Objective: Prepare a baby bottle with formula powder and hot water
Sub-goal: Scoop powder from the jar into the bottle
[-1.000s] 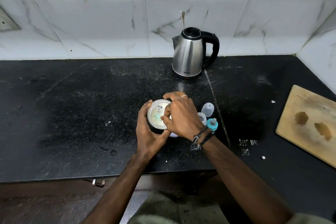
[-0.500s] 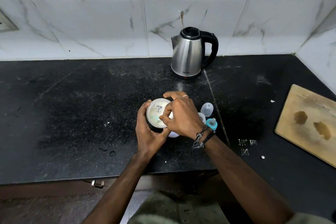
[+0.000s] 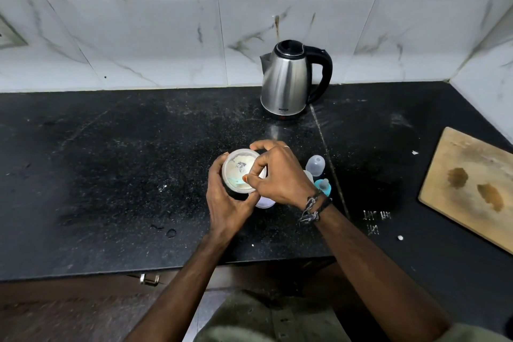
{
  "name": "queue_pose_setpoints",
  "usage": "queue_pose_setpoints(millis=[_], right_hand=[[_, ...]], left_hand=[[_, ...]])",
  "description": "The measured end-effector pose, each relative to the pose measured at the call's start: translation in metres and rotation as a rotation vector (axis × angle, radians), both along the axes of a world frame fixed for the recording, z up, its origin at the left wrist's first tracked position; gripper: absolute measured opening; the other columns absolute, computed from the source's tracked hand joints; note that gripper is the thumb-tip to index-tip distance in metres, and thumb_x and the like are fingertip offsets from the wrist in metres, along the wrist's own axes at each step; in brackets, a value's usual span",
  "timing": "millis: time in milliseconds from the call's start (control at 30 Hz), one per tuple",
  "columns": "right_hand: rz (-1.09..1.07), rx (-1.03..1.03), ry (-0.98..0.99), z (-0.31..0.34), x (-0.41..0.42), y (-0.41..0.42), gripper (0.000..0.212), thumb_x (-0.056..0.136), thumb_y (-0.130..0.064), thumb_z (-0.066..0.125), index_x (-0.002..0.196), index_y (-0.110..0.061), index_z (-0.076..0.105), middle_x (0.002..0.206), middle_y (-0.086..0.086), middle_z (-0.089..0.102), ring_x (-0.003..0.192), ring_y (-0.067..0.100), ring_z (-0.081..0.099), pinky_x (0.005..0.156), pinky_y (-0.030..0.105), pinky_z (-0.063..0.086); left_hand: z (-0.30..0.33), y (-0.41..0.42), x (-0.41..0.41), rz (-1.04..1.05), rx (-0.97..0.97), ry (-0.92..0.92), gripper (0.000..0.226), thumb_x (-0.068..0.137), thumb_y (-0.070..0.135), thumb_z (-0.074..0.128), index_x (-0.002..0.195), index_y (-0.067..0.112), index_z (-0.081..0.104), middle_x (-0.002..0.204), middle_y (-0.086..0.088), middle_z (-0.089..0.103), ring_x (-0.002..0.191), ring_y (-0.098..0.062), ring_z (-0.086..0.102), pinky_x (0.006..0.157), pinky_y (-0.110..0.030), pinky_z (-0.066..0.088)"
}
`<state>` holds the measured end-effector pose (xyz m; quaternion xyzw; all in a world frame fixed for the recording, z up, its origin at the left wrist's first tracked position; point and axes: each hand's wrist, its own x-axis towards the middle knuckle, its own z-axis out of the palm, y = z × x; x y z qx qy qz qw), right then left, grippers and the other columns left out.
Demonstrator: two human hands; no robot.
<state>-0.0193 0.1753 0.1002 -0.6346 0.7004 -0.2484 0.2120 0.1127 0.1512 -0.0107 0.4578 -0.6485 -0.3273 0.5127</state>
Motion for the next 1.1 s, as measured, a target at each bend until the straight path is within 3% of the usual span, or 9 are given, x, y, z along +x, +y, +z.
queue_pose_setpoints(millis=[367,533,667,800,967,1100], right_hand=[[-0.031,0.004,-0.058,-0.004,-0.004,0.002,0.007,0.076,-0.023,0.08,0.071,-0.019,0.077,0.135,-0.004,0.058,0.124,0.015,0.048,0.094,0.021,0.032],[-0.009,-0.043,0.046,-0.002,-0.002,0.002,0.008,0.076,-0.022,0.078,0.071,-0.017,0.078,0.138,-0.001,0.057,0.128,0.019,0.045,0.101,0.027,0.037],[0.012,-0.027,0.17,-0.005,0.005,0.0,0.007,0.075,-0.023,0.076,0.07,-0.02,0.077,0.141,-0.002,0.054,0.131,0.022,0.042,0.104,0.038,0.039],[0.02,-0.028,0.212,-0.009,0.007,-0.001,0.006,0.075,-0.024,0.075,0.071,-0.02,0.077,0.141,-0.003,0.053,0.133,0.02,0.039,0.103,0.039,0.04],[0.03,-0.016,0.137,-0.008,0.007,0.0,0.005,0.075,-0.024,0.078,0.071,-0.021,0.077,0.141,-0.002,0.054,0.133,0.022,0.04,0.103,0.037,0.04],[0.024,-0.019,0.023,-0.008,0.001,0.0,0.006,0.076,-0.023,0.08,0.07,-0.021,0.077,0.139,-0.002,0.056,0.13,0.02,0.043,0.102,0.031,0.037]], left_hand=[[0.002,0.005,0.002,-0.002,-0.012,0.008,0.091,0.065,0.005,0.097,0.141,0.004,0.047,0.139,-0.008,0.06,0.128,-0.021,0.06,0.107,-0.042,0.05],[0.003,0.005,0.003,-0.022,-0.04,-0.017,0.093,0.065,0.005,0.096,0.143,0.002,0.046,0.142,-0.008,0.058,0.132,-0.02,0.058,0.11,-0.031,0.047],[0.003,0.009,0.0,-0.049,-0.066,-0.027,0.091,0.066,0.011,0.093,0.143,-0.002,0.046,0.145,-0.013,0.056,0.135,-0.026,0.055,0.112,-0.033,0.046],[0.006,0.01,-0.001,-0.065,-0.079,-0.025,0.092,0.065,0.012,0.094,0.142,-0.004,0.046,0.145,-0.015,0.056,0.135,-0.028,0.056,0.111,-0.034,0.046],[0.002,0.009,0.003,-0.049,-0.062,-0.013,0.092,0.065,0.015,0.092,0.142,-0.004,0.046,0.145,-0.014,0.056,0.136,-0.024,0.055,0.113,-0.031,0.044],[-0.003,0.008,0.004,-0.036,-0.044,-0.004,0.091,0.065,0.009,0.093,0.142,-0.001,0.046,0.143,-0.012,0.057,0.134,-0.024,0.057,0.112,-0.039,0.047]])
